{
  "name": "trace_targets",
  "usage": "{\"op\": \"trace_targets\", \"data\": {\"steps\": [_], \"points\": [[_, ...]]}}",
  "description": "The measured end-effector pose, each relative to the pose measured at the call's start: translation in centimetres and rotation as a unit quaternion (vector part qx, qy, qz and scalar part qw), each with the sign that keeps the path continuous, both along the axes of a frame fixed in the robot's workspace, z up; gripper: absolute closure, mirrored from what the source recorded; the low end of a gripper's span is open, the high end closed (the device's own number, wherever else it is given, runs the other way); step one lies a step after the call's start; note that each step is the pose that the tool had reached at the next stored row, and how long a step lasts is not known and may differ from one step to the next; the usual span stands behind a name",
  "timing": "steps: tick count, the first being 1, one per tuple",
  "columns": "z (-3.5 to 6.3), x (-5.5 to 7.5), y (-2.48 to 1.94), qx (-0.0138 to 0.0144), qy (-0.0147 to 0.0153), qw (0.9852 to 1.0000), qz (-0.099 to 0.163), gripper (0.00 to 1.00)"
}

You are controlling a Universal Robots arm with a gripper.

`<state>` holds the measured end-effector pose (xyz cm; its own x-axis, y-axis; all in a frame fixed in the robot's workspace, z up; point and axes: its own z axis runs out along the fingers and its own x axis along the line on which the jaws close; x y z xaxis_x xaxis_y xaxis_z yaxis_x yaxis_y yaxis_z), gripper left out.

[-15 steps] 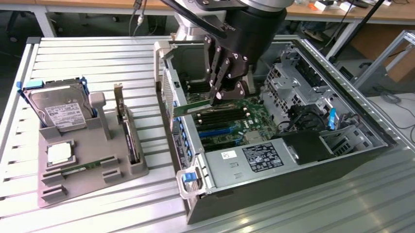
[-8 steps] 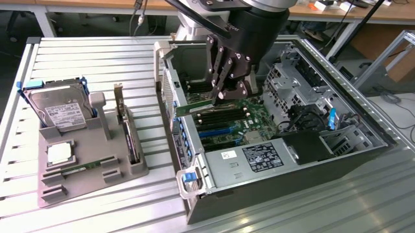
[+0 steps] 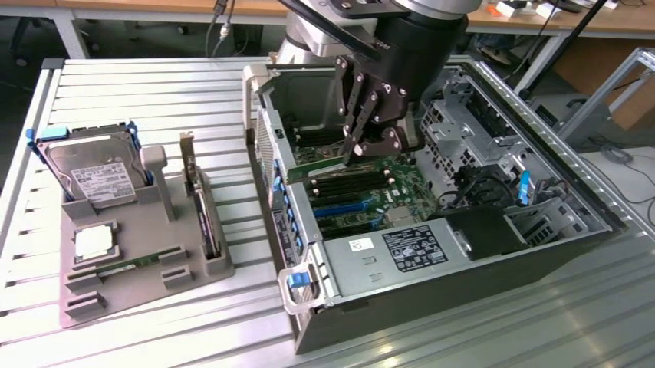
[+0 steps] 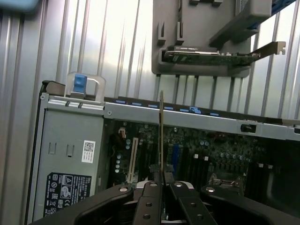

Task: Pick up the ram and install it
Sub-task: 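Pick up the ram and move it above insertion slot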

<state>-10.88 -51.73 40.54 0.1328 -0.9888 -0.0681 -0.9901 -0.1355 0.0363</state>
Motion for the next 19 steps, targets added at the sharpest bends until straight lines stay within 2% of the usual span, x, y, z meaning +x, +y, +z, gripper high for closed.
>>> {"op": "trace_targets", "data": {"steps": [19], "points": [[-0.02, 2.8, 0.00, 0.0000, 0.0000, 1.0000, 0.000, 0.88]]}}
